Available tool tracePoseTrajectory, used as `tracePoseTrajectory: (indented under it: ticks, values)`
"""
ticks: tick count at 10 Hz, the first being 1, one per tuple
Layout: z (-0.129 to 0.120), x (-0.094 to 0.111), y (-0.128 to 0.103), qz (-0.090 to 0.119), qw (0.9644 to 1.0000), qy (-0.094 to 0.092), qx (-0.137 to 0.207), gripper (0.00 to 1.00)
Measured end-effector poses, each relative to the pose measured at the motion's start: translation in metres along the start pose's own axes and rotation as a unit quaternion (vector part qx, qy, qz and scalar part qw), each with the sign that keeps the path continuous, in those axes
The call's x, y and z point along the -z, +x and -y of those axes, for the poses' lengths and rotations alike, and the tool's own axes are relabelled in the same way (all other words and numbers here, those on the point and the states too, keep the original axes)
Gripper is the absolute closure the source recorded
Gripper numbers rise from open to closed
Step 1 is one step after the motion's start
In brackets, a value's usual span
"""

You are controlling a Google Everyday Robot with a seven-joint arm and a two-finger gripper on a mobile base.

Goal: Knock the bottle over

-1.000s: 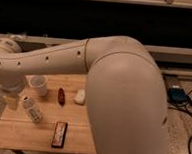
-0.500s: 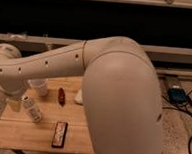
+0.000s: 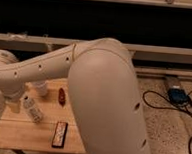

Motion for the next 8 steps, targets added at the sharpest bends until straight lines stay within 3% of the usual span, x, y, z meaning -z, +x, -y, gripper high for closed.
tracePoseTrajectory:
  ticks: [6, 8]
  values:
    - [-0.020, -0.005, -0.021, 0.041, 0.9976, -0.032, 0.045, 0.28]
    - [-0.032, -0.009, -0.029, 0.043, 0.9964, -0.040, 0.061, 0.28]
